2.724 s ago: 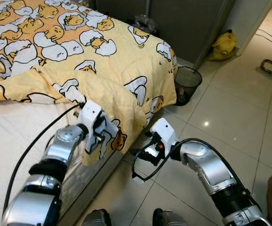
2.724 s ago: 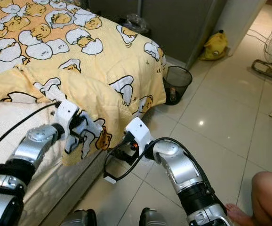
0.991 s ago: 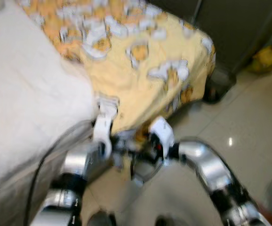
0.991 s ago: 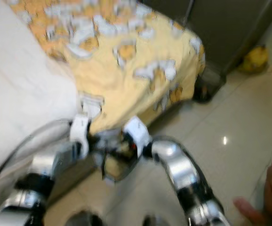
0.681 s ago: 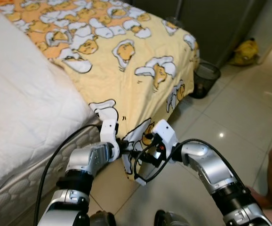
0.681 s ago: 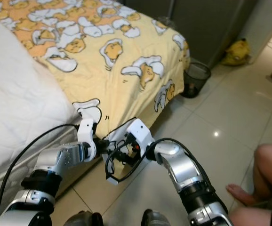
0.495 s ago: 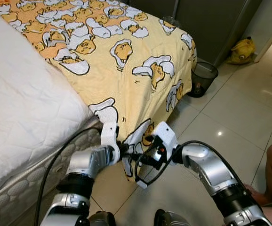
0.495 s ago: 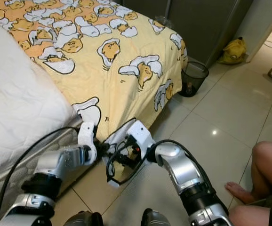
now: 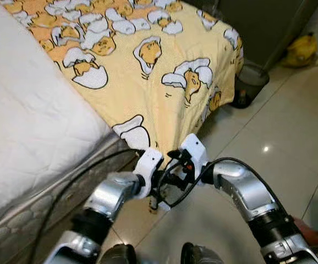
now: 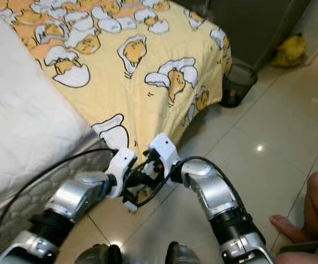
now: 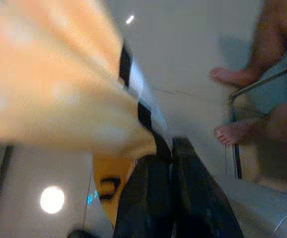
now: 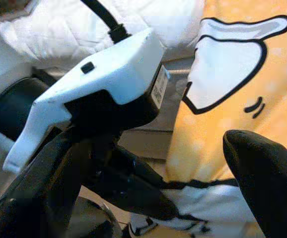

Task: Clean up the room

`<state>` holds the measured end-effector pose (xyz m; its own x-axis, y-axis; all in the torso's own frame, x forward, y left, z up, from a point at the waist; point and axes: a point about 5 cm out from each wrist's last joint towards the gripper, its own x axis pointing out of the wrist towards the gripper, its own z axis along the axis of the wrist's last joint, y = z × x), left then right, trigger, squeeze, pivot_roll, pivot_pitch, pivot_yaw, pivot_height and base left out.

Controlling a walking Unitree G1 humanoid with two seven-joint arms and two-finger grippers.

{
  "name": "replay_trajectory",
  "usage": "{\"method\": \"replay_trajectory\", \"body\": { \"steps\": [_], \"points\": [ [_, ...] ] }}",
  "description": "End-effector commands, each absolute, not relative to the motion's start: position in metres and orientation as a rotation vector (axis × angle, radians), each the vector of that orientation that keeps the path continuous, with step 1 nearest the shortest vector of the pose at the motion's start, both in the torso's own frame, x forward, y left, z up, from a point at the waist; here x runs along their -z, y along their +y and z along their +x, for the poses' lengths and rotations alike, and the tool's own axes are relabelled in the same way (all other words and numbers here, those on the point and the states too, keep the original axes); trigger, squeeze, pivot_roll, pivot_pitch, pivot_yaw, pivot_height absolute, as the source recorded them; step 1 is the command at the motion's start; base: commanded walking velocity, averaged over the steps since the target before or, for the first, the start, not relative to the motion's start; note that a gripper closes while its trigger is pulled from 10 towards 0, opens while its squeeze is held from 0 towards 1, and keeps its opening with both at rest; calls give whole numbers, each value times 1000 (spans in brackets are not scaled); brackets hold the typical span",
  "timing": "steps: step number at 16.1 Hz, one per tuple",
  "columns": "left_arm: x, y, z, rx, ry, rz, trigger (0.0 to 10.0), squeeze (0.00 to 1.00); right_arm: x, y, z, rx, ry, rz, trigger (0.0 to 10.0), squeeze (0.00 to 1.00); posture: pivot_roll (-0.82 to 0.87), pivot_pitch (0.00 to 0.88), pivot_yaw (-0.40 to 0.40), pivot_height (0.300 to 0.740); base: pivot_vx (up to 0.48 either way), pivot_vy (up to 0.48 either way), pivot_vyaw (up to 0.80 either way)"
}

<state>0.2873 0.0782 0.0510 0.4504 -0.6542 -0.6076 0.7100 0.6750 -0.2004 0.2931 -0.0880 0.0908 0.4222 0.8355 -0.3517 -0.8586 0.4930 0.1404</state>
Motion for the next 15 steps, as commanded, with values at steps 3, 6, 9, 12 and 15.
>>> {"method": "replay_trajectory", "body": {
  "steps": [3, 6, 9, 12, 15],
  "points": [
    [-66, 58, 280, 1063, 627, 117, 10000, 0, -90, -97, 296, -1031, 419, -89, 10000, 0, -73, 91, 9, 740, 0, 0, 0],
    [-63, 59, 283, 1019, 634, 108, 10000, 1000, -90, -97, 296, -1031, 420, -92, 10000, 0, -71, 95, 11, 740, 0, 0, 0],
    [-64, 70, 287, 995, 624, 146, 10000, 1000, -93, -96, 296, -1035, 412, -82, 10000, 0, -70, 98, 9, 740, 0, 0, 0],
    [-66, 77, 285, 979, 614, 160, 10000, 1000, -92, -97, 295, -1034, 413, -80, 10000, 0, -68, 96, 6, 740, 0, 0, 0],
    [-88, 94, 311, 775, 446, 183, 10000, 1000, -100, -100, 300, -1016, 348, -68, 10000, 0, -71, 93, 2, 740, 0, 0, 0]
  ]
}}
